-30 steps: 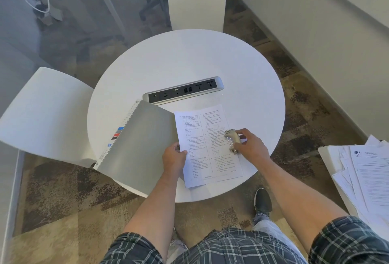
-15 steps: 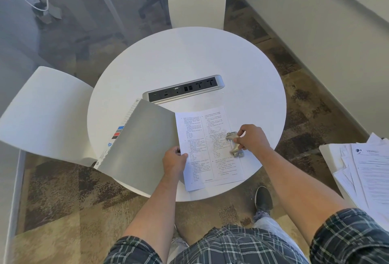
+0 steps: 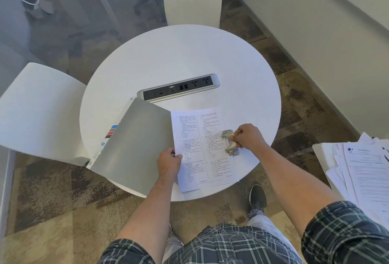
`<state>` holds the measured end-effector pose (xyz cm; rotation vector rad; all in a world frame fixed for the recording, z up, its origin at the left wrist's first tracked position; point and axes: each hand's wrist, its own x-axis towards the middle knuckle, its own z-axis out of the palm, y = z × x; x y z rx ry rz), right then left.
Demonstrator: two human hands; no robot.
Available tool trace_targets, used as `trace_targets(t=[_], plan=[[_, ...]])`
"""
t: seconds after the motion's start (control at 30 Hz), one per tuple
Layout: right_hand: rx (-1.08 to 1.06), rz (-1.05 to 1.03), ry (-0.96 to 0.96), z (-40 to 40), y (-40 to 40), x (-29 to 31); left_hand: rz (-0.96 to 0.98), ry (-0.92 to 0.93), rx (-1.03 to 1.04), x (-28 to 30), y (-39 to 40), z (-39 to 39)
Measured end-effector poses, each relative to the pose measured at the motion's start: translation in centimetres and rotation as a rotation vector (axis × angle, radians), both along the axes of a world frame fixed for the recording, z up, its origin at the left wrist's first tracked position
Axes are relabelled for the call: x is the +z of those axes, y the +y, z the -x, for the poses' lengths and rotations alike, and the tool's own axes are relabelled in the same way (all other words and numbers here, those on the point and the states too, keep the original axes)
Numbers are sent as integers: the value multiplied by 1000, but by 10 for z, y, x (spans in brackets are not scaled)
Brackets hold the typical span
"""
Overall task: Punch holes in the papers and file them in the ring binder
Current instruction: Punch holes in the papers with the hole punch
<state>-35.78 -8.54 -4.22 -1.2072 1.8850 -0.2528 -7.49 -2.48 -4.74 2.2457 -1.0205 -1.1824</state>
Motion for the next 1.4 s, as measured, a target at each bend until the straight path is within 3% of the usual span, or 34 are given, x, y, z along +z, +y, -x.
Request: trace_targets(t=[0.57,0.97,1.4], plan=[[26,21,64,-3,4,5,2,-13,-28,8,-2,4],[-1,11,100,-6,3,-3,-29,57,93,6,-6,3],[10,-36,104,-5,0,0,-13,-17,49,10,-8,6]])
